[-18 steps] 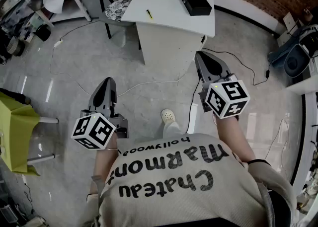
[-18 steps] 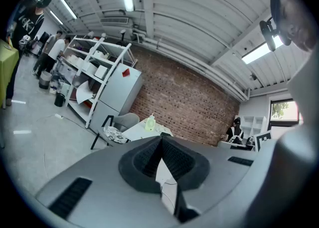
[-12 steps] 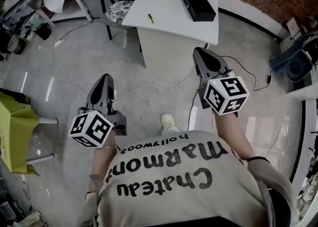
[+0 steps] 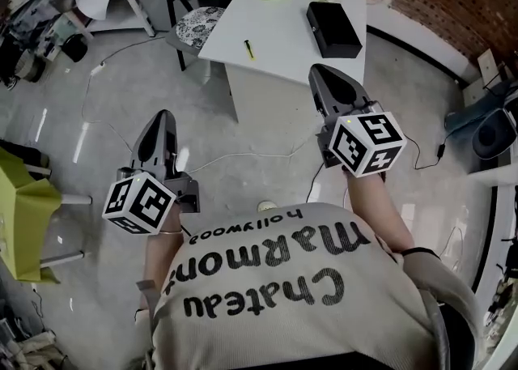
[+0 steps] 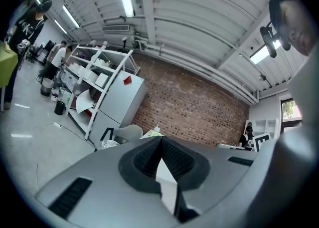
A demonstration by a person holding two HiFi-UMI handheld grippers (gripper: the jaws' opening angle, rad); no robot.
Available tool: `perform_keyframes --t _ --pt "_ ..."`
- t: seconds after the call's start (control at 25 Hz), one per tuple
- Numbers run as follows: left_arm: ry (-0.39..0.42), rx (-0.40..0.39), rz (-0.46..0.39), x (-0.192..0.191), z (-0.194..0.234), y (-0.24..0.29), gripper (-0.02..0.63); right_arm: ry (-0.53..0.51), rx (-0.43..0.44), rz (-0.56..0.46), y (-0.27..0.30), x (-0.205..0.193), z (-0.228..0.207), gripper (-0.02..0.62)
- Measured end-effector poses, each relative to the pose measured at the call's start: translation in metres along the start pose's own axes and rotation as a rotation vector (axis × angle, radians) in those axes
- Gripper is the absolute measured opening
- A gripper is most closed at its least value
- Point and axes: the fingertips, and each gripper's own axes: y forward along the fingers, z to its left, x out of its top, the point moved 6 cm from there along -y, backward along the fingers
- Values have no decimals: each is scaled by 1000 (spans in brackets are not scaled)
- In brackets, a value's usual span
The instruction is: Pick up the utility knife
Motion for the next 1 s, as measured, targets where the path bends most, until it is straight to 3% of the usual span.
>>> perform_keyframes --t 0.2,0.4,0.56,0.72,1.0 --pt "-11 29 -6 -7 6 35 2 45 32 13 33 -3 -29 3" --pt "-41 64 51 -42 15 52 2 61 64 77 53 -36 -48 3" --pt "-57 53 105 -62 24 60 2 119 61 157 69 -69 -59 3" --pt "-92 109 150 -75 43 58 2 158 59 222 84 -93 -60 3" --pt "-121 129 194 -81 78 97 2 184 29 275 125 -112 -69 3"
